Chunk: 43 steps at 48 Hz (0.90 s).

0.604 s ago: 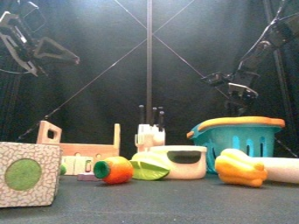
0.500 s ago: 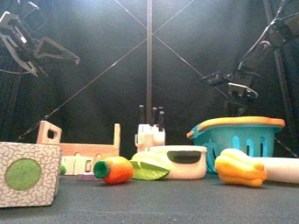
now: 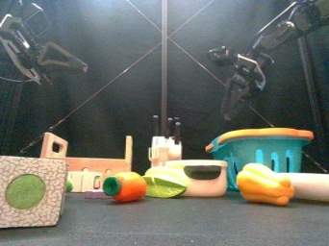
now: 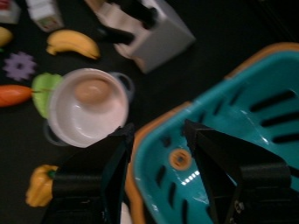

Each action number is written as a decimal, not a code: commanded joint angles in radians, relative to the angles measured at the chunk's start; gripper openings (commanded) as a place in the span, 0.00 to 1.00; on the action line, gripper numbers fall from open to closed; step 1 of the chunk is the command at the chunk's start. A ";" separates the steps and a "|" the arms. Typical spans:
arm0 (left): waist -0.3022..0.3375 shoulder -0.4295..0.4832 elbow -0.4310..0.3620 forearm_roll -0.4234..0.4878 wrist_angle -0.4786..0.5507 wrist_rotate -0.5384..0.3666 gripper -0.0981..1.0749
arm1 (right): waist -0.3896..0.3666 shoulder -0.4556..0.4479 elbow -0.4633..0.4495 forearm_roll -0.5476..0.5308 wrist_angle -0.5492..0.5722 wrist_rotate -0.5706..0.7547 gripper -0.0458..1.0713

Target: Grab purple gear

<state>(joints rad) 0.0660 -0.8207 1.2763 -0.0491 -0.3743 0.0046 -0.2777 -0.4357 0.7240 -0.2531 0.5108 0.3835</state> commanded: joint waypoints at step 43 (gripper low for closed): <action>-0.077 0.178 -0.048 -0.023 0.060 -0.005 0.78 | 0.176 0.129 -0.006 0.008 -0.256 -0.005 0.80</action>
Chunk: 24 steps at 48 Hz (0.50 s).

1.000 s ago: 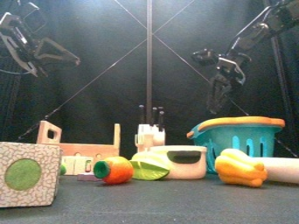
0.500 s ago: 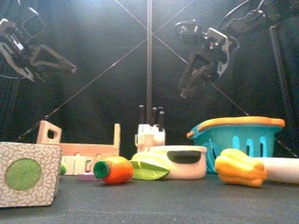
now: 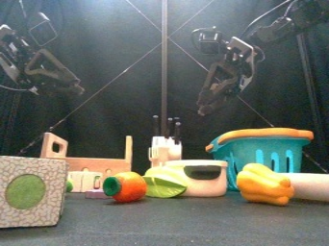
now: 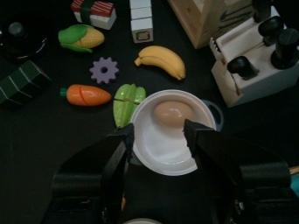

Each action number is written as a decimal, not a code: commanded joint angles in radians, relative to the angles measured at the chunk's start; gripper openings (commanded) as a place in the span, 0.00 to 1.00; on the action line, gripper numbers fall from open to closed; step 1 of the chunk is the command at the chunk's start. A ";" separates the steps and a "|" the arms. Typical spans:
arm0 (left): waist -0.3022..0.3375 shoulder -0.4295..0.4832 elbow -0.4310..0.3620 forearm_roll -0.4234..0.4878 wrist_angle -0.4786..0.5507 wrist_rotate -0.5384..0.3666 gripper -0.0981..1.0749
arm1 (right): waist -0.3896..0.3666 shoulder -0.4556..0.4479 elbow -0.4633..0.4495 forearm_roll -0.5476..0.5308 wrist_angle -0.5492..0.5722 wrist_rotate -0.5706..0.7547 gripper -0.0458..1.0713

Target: Grab purple gear

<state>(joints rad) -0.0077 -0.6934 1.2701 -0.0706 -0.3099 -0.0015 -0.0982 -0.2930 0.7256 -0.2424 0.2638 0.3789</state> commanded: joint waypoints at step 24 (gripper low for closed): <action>-0.084 0.434 -0.195 0.005 0.003 0.003 0.93 | -0.003 -0.014 0.017 0.000 -0.011 0.002 0.80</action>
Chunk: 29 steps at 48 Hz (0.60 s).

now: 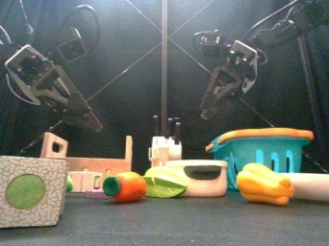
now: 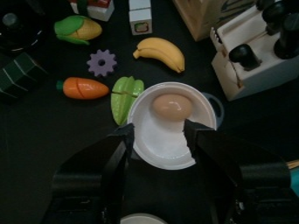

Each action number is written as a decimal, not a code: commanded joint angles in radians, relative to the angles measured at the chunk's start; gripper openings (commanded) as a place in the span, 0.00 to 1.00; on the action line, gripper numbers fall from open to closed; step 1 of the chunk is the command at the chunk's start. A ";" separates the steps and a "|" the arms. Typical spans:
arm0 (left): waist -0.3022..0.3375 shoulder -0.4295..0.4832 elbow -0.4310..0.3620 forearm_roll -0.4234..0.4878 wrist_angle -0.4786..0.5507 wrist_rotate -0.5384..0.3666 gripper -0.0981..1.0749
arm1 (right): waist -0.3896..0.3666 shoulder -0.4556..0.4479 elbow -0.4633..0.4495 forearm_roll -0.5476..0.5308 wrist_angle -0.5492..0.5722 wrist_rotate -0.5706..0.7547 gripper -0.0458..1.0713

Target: Grab purple gear

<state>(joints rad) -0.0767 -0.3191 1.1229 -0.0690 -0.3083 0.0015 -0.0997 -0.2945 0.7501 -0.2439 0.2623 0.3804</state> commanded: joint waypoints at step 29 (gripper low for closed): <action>0.028 0.301 -0.202 0.003 0.181 0.002 0.93 | -0.002 -0.009 0.003 0.006 -0.008 0.000 0.80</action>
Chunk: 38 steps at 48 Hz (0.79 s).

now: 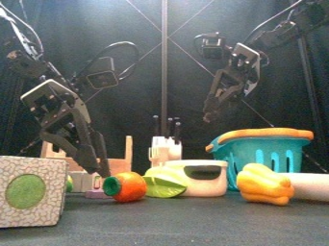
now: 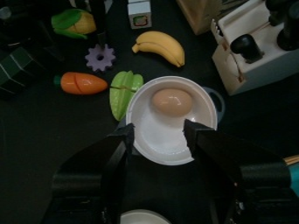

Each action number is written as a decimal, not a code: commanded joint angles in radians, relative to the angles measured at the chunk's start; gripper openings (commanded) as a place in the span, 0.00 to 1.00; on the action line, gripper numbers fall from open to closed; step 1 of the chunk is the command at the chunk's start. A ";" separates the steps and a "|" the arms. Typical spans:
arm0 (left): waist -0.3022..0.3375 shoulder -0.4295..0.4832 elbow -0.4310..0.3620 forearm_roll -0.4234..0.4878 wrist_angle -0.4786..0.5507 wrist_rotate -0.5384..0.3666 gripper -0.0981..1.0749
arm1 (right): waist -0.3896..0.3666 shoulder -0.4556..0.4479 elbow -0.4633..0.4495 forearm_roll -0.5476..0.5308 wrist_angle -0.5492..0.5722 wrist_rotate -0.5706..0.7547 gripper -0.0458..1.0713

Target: Grab purple gear

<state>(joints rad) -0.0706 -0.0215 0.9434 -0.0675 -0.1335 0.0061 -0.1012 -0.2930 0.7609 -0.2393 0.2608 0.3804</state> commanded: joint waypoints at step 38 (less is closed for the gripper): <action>0.060 0.086 -0.101 0.086 0.106 -0.003 0.93 | 0.006 0.023 -0.002 0.000 -0.006 -0.002 0.80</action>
<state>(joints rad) -0.0153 0.0629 0.8698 0.0107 -0.0383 0.0031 -0.0966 -0.2577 0.7685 -0.2393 0.2608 0.3804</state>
